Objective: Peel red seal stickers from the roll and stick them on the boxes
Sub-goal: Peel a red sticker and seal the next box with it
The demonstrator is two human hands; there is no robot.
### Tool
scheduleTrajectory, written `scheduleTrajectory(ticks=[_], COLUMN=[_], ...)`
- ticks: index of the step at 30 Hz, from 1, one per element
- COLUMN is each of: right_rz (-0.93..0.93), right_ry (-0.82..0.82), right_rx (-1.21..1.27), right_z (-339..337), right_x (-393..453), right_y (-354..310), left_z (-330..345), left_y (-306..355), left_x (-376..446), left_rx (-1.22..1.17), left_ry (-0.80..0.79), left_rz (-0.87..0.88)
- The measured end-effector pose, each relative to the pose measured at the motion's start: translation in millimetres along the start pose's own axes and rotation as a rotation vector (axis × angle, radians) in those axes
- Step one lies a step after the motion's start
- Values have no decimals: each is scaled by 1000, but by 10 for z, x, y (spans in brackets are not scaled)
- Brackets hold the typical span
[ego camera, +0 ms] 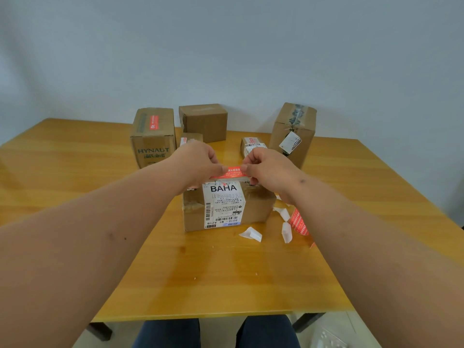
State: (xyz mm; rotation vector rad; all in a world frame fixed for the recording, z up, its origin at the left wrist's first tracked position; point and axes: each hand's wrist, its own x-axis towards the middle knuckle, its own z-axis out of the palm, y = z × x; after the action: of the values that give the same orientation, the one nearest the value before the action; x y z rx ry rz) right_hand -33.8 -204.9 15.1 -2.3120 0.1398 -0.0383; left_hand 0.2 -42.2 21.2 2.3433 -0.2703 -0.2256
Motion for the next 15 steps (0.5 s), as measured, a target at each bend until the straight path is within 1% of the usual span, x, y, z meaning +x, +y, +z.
scheduleTrajectory(ticks=[4,6,9,15], right_rz=[-8,6,20,25], right_ry=[27,29,32,12], right_rx=[28,24,-43,-207], right_z=[19,37,59,17], right_x=[35,59,100,150], right_y=[4,19,26,34], left_z=[-69,-67,-30,72], left_y=[-29,-39,-36,34], left_x=[26,37,72,147], left_rx=[-279,-314,-278,-75], left_ry=[-51,-71,-76,-97], left_rz=[-151,-207,-213,-145])
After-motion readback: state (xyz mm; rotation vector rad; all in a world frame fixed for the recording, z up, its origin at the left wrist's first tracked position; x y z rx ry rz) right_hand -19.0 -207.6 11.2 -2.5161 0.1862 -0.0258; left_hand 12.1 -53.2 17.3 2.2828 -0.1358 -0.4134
